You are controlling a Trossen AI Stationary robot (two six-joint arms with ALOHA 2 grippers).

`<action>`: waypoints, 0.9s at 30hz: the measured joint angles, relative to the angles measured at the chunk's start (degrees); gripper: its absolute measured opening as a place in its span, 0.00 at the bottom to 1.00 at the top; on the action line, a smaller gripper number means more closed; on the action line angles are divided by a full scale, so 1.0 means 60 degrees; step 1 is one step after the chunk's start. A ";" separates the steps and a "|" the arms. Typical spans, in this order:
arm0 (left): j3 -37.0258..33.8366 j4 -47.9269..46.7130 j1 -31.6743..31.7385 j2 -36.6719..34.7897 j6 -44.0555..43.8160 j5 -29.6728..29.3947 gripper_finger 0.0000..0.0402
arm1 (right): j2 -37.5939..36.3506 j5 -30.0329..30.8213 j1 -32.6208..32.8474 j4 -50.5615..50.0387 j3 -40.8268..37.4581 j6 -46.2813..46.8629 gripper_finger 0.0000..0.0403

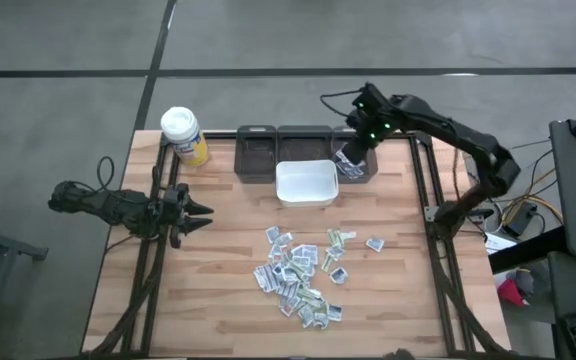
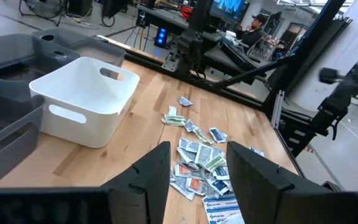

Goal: Pick & Place First Aid Supplies
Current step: Put the left blue bandage pack into the right black bin

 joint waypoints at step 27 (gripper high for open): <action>-0.0004 0.1879 0.0001 0.0065 -0.0782 0.0815 0.40 | -0.7780 0.1495 0.5001 0.5737 -0.6958 0.3836 0.14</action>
